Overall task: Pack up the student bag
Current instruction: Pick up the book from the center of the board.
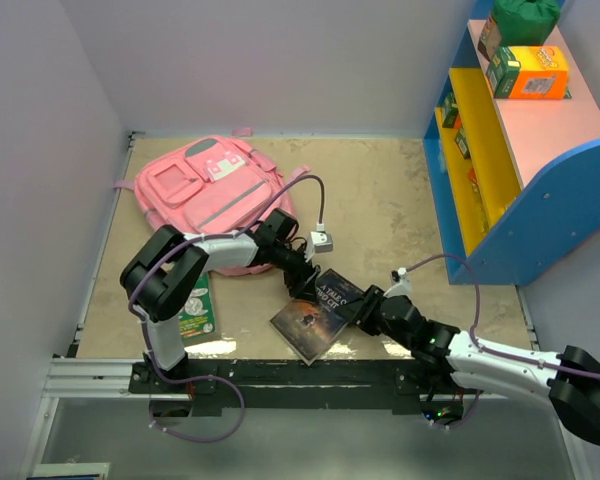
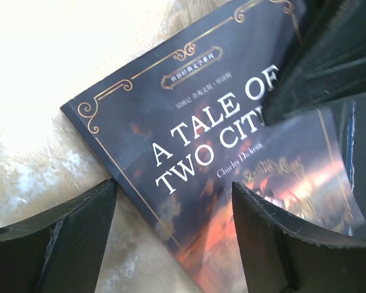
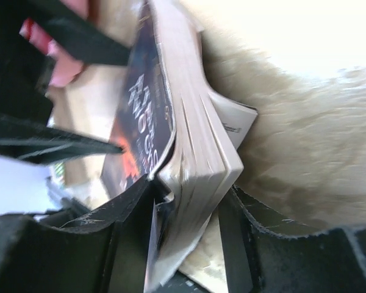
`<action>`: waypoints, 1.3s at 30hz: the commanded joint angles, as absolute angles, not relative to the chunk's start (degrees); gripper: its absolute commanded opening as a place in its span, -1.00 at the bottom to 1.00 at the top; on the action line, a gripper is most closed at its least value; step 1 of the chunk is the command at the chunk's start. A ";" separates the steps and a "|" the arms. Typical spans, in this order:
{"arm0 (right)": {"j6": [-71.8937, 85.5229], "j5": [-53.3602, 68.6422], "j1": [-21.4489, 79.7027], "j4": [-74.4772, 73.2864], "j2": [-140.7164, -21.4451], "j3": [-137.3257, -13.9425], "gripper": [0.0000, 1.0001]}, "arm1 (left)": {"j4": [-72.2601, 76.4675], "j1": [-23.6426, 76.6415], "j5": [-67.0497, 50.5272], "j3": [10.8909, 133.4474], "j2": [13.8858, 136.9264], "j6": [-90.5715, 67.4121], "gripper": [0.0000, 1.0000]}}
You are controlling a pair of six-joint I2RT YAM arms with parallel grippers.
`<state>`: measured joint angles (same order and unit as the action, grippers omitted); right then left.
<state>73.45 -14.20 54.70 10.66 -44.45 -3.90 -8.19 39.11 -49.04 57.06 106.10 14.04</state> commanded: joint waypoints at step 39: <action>75.76 -19.86 53.79 11.16 -34.81 -3.87 -1.00 | -24.51 27.60 -1.04 70.57 83.59 25.93 1.00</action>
